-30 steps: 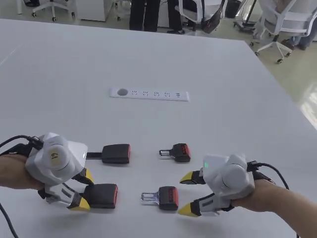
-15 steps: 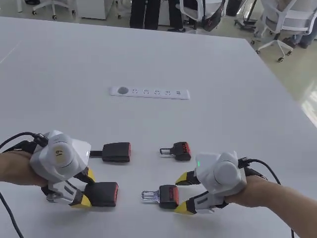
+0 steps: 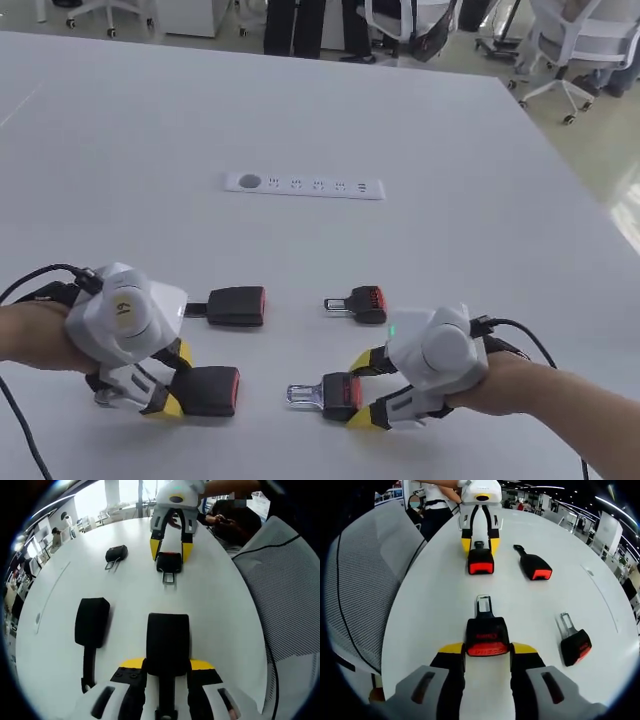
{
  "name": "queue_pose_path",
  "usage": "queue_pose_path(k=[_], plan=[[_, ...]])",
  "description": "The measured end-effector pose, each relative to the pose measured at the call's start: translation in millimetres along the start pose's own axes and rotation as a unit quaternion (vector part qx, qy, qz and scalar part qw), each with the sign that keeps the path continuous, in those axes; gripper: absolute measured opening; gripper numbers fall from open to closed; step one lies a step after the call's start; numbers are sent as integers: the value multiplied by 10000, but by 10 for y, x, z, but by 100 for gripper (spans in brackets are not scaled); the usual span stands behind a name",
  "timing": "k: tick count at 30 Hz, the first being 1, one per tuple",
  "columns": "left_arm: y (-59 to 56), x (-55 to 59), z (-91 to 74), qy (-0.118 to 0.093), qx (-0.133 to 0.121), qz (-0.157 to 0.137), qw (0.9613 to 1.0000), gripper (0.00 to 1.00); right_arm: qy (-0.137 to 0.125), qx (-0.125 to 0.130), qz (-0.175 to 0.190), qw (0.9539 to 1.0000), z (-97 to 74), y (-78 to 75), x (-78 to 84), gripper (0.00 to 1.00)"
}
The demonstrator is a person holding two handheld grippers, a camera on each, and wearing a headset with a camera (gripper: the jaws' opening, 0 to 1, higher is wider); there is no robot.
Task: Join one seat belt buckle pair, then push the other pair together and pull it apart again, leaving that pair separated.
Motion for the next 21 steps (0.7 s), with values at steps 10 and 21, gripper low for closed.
queue_pose_path(k=[10, 21], plan=[[7, 24, 22, 11, 20, -13, 10000, 32, 0, -36, -18, 10000, 7, -6, -3, 32], [32, 44, 28, 35, 59, -71, 10000, 31, 73, -19, -29, 10000, 19, -14, -22, 31]])
Point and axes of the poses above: the centre of the closed fingertips' face, and the gripper's own axes: z roughly forward along the fingers, y roughly to its left, x roughly out of its underside, the point moved 1 cm from there along -z, roughly backward along the fingers
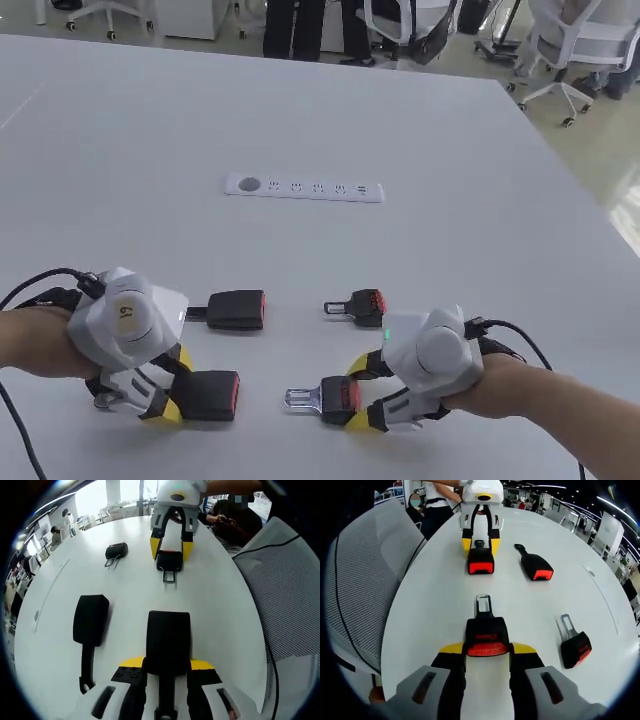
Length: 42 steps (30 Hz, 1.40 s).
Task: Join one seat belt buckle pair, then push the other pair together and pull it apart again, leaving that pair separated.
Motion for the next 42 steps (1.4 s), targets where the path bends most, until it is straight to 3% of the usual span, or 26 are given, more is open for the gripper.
queue_pose_path(k=[19, 42], plan=[[4, 15, 9, 178, 57, -45, 9998, 31, 49, 4, -50, 10000, 53, 18, -90, 31], [20, 14, 15, 217, 52, -108, 9997, 31, -22, -45, 14, 10000, 179, 64, -294, 31]])
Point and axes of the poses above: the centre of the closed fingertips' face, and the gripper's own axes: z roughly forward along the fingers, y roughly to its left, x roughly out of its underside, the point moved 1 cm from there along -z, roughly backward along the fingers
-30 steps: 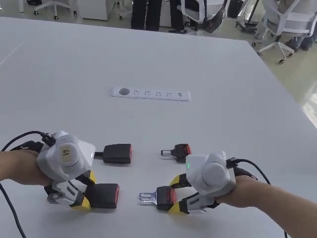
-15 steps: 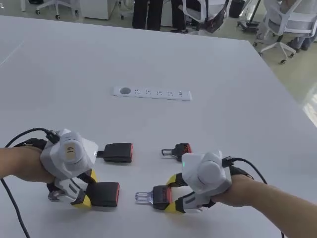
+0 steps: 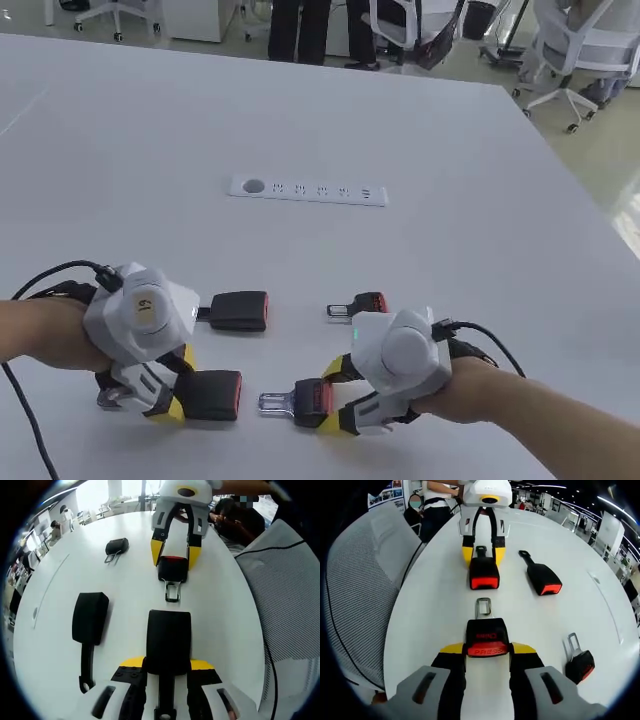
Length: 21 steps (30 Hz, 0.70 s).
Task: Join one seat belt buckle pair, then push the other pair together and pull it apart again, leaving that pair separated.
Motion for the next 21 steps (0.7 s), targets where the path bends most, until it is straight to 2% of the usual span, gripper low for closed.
queue_pose_path(k=[21], plan=[[0, -2, 2, 52, 4, -19, 10000, 31, -21, -24, 57, 10000, 110, -18, -166, 31]])
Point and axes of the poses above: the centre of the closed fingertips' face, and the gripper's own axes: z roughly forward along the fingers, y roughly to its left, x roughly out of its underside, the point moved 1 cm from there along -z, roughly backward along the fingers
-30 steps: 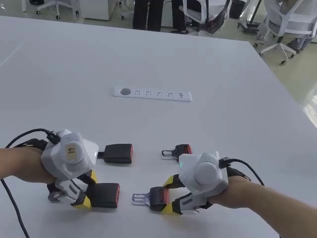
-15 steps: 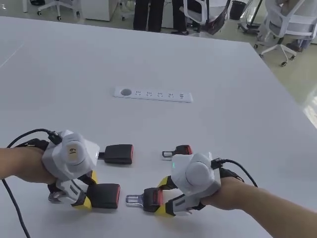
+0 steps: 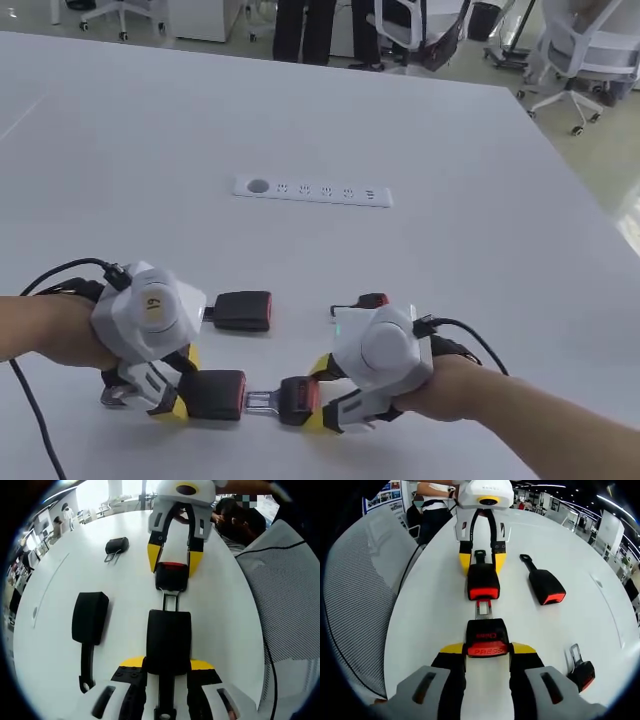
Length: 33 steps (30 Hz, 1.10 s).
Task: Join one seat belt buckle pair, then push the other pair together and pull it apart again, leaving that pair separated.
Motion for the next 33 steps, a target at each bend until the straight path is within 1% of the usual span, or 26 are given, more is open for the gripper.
queue_pose_path(k=[5, 12, 17, 19, 27, 30, 33], plan=[[2, 3, 2, 4, 3, 17, 10000, 31, -17, -6, 6, 10000, 37, -3, -38, 31], [3, 1, 5, -52, -8, -29, 10000, 31, -20, 11, -71, 10000, 84, 2, -99, 31], [1, -3, 8, -30, -6, -6, 10000, 31, -52, 28, -89, 9999, 117, -2, -140, 31], [1, -3, 9, -47, -6, -22, 10000, 31, -21, 59, -182, 9998, 126, -4, -130, 31], [-2, -1, 10, -79, -40, -54, 9999, 31, -20, 100, -156, 9998, 124, 1, -121, 31], [1, -2, 11, -92, -38, -53, 9999, 31, -35, 130, -222, 9997, 122, -5, -123, 30], [-5, 1, 10, -198, -54, -85, 9998, 30, -62, 128, -178, 9997, 123, -5, -123, 30]])
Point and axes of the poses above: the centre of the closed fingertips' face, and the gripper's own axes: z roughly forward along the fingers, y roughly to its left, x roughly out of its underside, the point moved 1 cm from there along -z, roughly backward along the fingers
